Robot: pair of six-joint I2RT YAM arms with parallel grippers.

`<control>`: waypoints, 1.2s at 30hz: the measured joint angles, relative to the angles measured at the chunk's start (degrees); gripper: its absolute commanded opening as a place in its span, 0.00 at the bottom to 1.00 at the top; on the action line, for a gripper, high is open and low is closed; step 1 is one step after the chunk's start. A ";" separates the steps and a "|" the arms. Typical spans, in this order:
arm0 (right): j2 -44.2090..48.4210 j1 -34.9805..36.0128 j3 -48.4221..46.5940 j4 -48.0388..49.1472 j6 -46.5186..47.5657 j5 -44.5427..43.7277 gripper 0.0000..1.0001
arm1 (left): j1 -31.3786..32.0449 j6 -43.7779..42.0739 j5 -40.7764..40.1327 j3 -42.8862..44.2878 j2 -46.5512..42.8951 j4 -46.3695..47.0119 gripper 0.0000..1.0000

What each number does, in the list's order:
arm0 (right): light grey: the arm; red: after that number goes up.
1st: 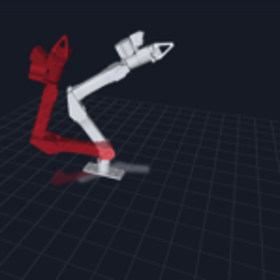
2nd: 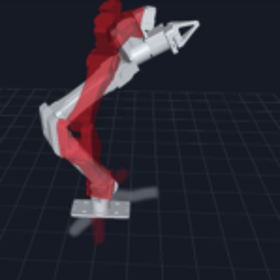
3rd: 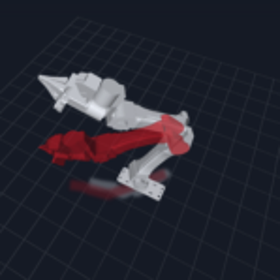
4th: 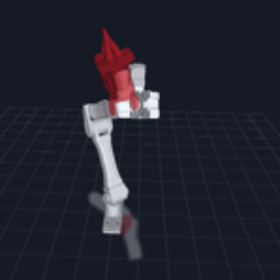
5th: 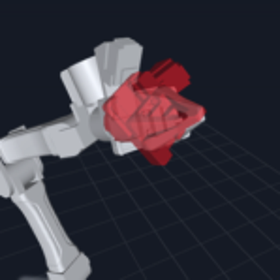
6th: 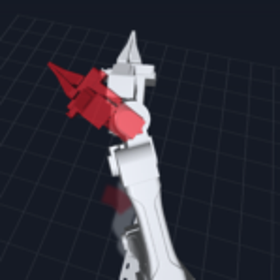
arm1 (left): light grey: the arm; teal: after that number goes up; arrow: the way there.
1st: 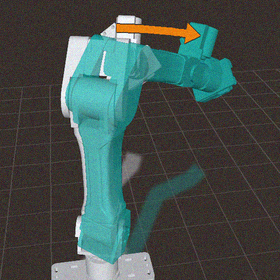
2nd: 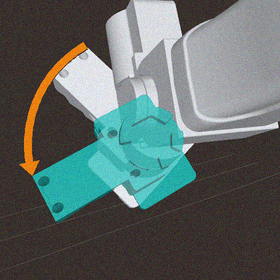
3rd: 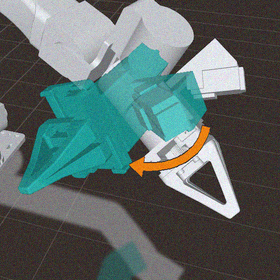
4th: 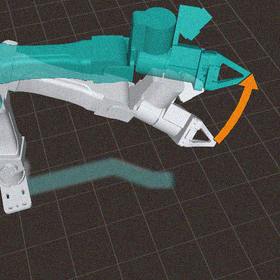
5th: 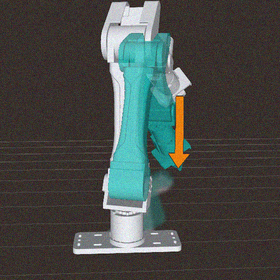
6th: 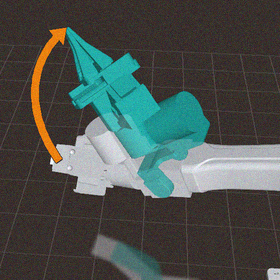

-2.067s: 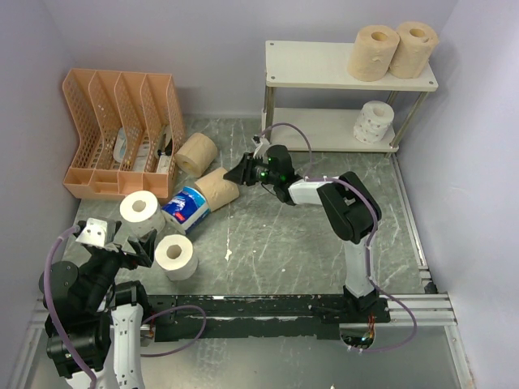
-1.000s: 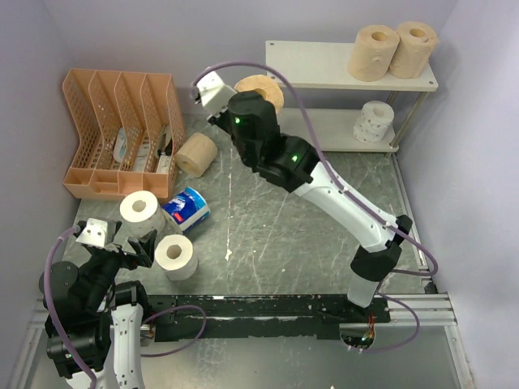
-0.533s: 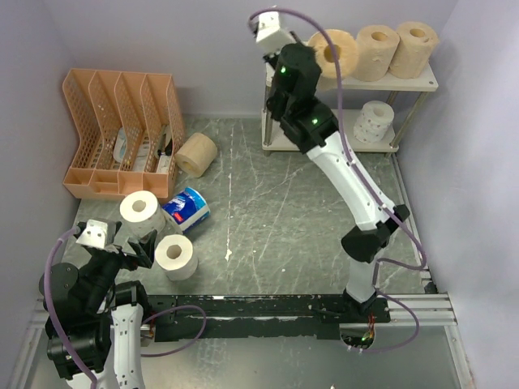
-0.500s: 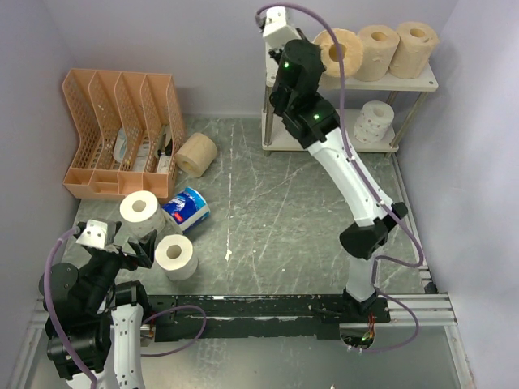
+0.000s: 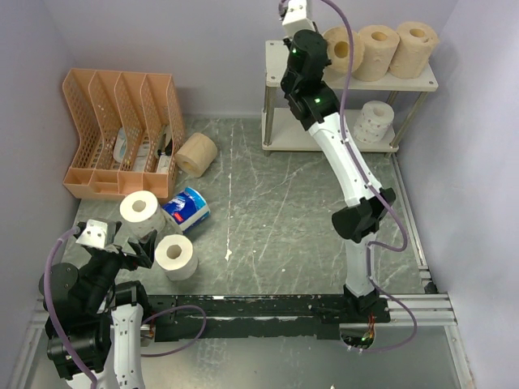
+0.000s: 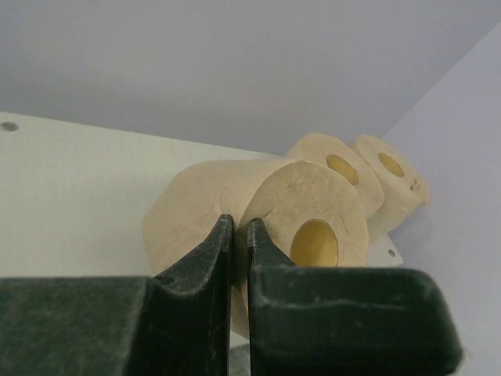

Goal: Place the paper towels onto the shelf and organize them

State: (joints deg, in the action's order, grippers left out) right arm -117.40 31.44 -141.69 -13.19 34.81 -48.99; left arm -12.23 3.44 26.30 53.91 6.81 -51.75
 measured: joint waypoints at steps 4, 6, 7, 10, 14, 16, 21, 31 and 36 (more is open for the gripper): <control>-1.84 -3.58 -0.72 -0.28 -2.84 1.27 0.00 | 0.00 0.00 0.00 0.00 0.15 0.02 0.99; -2.73 -4.90 -1.14 -0.42 -4.17 2.23 0.00 | 0.00 0.00 0.00 0.00 0.33 0.00 0.99; -3.23 -5.70 -1.16 -0.35 -4.96 2.95 0.00 | 0.00 0.00 -0.02 0.00 0.42 0.00 0.99; -3.72 -7.08 -1.20 -0.31 -6.67 4.90 0.00 | -0.02 0.00 -0.02 0.00 0.50 0.02 0.99; -3.72 -8.81 -2.01 -0.28 -10.03 7.50 0.35 | -0.11 0.00 -0.04 0.00 0.63 0.02 0.99; -3.72 -9.46 -2.21 -0.17 -11.74 8.87 0.49 | -0.33 0.00 -0.04 0.00 0.85 0.02 0.99; -4.28 -12.46 -3.28 0.07 -15.78 13.38 0.59 | -0.83 0.00 -0.07 0.00 1.31 0.02 0.99; -5.66 -13.94 -4.37 3.41 -20.20 20.41 1.00 | -1.14 0.00 -0.07 0.00 1.57 0.00 0.99; -5.64 -13.97 -6.19 5.86 -22.86 24.37 1.00 | -1.18 0.02 -0.07 0.00 2.14 0.02 0.99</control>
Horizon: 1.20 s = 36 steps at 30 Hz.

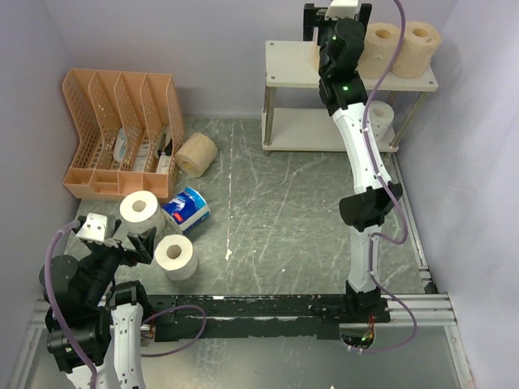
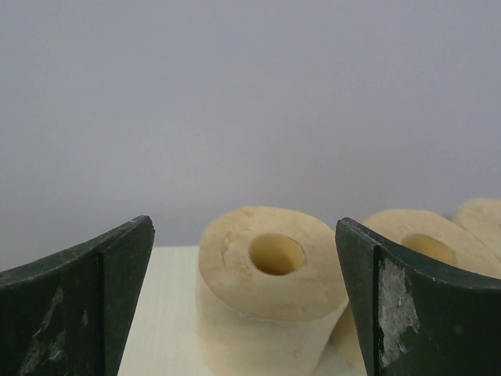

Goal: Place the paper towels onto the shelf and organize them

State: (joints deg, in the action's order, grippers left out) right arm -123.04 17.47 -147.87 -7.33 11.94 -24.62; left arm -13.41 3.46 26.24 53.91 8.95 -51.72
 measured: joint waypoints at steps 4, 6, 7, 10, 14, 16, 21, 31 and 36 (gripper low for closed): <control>4.52 2.49 4.61 0.02 -2.45 2.01 1.00 | -0.02 0.00 0.00 0.00 0.02 -0.02 0.99; 12.52 7.43 17.59 2.36 -1.62 0.66 1.00 | -0.02 0.00 0.02 0.00 0.00 0.00 0.99; 17.84 11.74 26.69 4.26 -1.18 -0.04 1.00 | -0.02 -0.02 0.00 0.00 0.02 -0.02 0.99; 30.99 26.64 50.73 9.66 -4.68 2.64 1.00 | -0.02 -0.02 0.00 0.00 0.00 0.00 0.99; 42.56 32.39 78.62 19.12 -18.64 12.28 0.99 | -0.02 0.02 -0.20 0.00 -0.02 -0.02 0.99; 44.57 30.82 90.40 25.07 -26.53 16.15 0.97 | -0.02 0.02 -0.31 0.00 -0.02 -0.02 0.99; 38.99 31.89 101.31 30.36 -37.13 20.94 0.97 | -0.04 0.02 -0.33 0.00 -0.28 -0.02 0.99; 18.91 32.96 88.24 41.79 -42.53 32.11 1.00 | -0.07 0.04 -0.72 0.00 -1.09 -0.02 0.99; 13.31 32.61 84.15 44.09 -43.41 35.08 1.00 | -0.07 0.09 -1.11 0.00 -1.42 -0.02 0.99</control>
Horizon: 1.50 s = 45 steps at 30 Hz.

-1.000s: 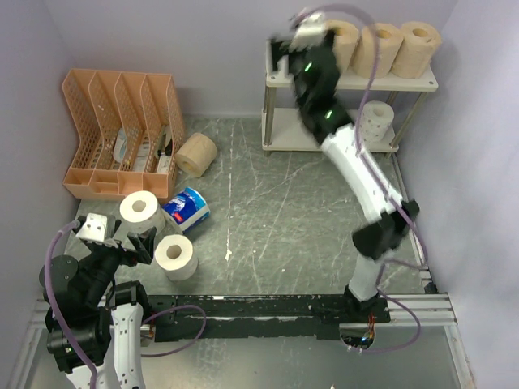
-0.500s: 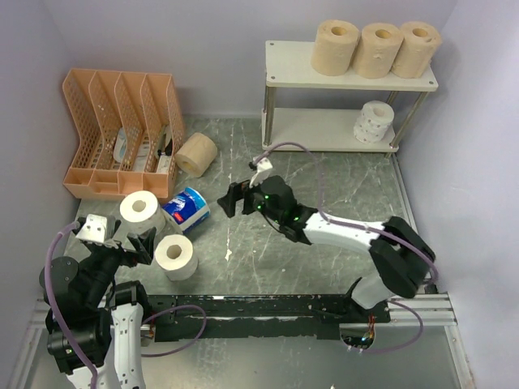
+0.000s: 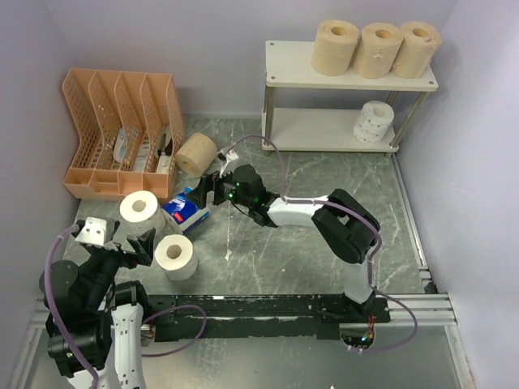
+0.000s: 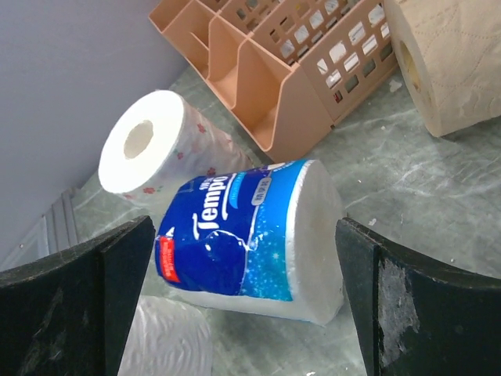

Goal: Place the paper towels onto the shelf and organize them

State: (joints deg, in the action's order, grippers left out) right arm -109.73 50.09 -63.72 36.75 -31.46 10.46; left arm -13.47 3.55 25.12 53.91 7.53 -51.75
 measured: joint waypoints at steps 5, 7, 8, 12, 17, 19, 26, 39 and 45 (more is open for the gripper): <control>-3.80 -0.76 -1.09 0.79 -1.05 2.03 1.00 | 0.00 0.15 -0.11 0.00 -0.04 0.00 0.99; -4.92 -0.94 -1.11 0.81 -1.36 2.62 1.00 | 0.00 0.15 -0.11 0.00 -0.04 0.00 0.99; -5.46 -1.03 -1.11 0.98 -1.57 2.89 1.00 | 0.00 0.15 -0.11 0.00 -0.04 0.00 0.99; -7.76 -1.42 -1.14 2.40 -2.67 4.59 0.99 | 0.00 0.15 -0.11 0.00 -0.04 0.02 0.99; -11.17 -2.86 -1.14 6.43 -6.49 9.46 0.88 | 0.00 0.15 -0.11 0.00 -0.04 0.00 0.99; -12.81 -3.43 -1.36 8.63 -8.57 12.09 0.74 | 0.00 0.15 -0.11 0.00 -0.04 0.00 0.99; -16.76 -3.89 -4.11 14.82 -12.94 18.56 0.00 | 0.00 0.15 -0.11 0.00 -0.04 0.02 0.99; 4.85 -1.73 -2.78 -15.91 8.70 5.51 0.00 | 0.00 0.15 -0.09 0.00 -0.15 0.02 0.99; 13.42 4.48 -19.10 -40.46 31.30 -21.84 0.00 | -0.13 0.13 -0.04 0.00 -2.08 0.02 0.99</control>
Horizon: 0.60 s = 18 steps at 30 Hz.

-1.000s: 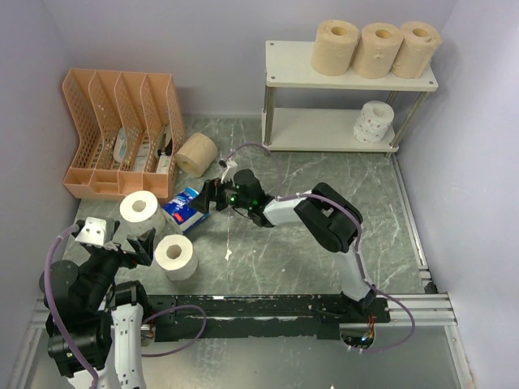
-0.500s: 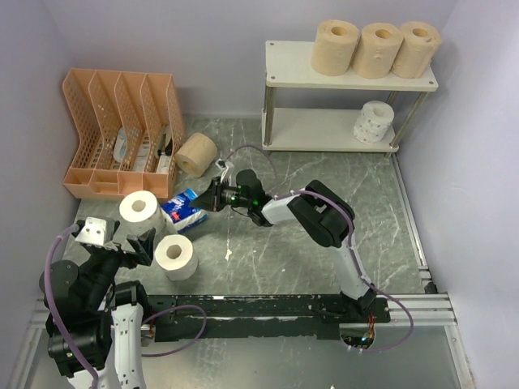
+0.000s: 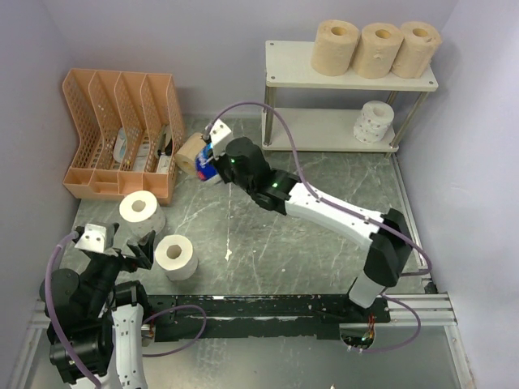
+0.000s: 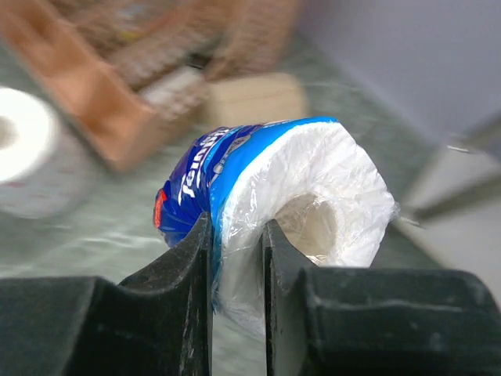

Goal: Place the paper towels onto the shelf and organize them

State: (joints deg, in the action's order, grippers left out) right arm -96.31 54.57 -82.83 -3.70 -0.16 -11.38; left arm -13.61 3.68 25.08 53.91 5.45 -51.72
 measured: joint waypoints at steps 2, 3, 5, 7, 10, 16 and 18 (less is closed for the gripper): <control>2.10 0.35 -0.85 -3.78 7.15 -8.11 0.00 | -0.13 0.00 0.02 0.00 -0.37 0.00 0.99; 3.13 -0.17 0.02 -5.05 10.58 -11.58 0.00 | -0.15 0.00 0.02 0.00 -0.48 0.00 0.99; 5.16 -2.75 3.82 -6.54 16.50 -16.39 0.00 | -0.17 0.00 0.13 0.00 -0.48 -0.02 0.99; 6.27 -6.84 7.41 -7.74 19.67 -18.18 0.00 | -0.20 -0.02 0.46 0.00 -0.55 0.00 0.99; 6.49 -16.26 11.47 -7.85 22.40 -18.73 0.00 | -0.20 -0.11 0.90 0.00 -0.94 0.00 0.99; 5.55 -28.06 12.02 -4.15 27.65 -20.37 0.00 | -0.20 -0.31 1.57 0.00 -1.92 -0.02 0.99; 3.98 -29.16 11.37 -0.76 30.29 -20.33 0.00 | -0.20 -0.31 1.73 0.00 -2.10 -0.02 0.99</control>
State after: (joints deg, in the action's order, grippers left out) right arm -92.33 25.41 -71.46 -4.47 30.13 -31.70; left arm -13.80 3.38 26.81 53.91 3.36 -51.75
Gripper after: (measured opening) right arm 0.218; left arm 0.990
